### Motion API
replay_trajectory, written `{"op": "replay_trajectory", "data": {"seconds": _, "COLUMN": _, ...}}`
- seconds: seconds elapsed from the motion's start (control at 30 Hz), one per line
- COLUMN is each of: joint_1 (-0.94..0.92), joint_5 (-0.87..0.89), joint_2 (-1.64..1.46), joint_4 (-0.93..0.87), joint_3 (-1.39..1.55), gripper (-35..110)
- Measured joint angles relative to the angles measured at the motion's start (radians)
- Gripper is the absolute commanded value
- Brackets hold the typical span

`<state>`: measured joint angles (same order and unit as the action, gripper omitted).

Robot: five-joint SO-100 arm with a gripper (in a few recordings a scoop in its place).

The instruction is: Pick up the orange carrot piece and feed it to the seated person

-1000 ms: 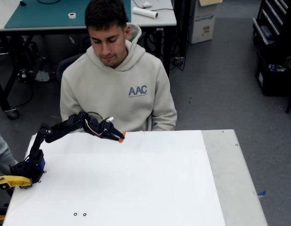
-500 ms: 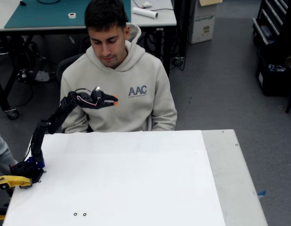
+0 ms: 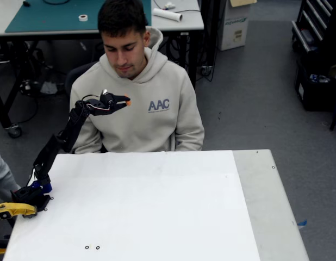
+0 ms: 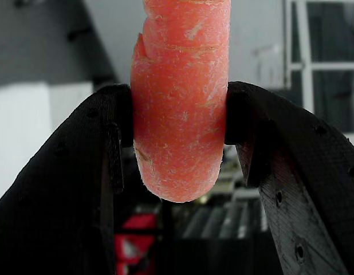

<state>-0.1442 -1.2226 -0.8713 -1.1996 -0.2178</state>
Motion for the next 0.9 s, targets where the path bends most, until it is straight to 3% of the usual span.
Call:
{"op": "replay_trajectory", "data": {"seconds": 0.13, "joint_1": -0.008, "joint_5": -0.005, "joint_2": 0.037, "joint_4": 0.089, "joint_3": -0.021, "gripper": -2}}
{"op": "replay_trajectory", "data": {"seconds": 0.47, "joint_1": 0.0, "joint_5": -0.006, "joint_2": 0.086, "joint_4": 0.518, "joint_3": -0.026, "gripper": -2}}
{"op": "replay_trajectory", "data": {"seconds": 0.9, "joint_1": 0.077, "joint_5": -0.009, "joint_2": 0.213, "joint_4": 0.752, "joint_3": -0.026, "gripper": -2}}
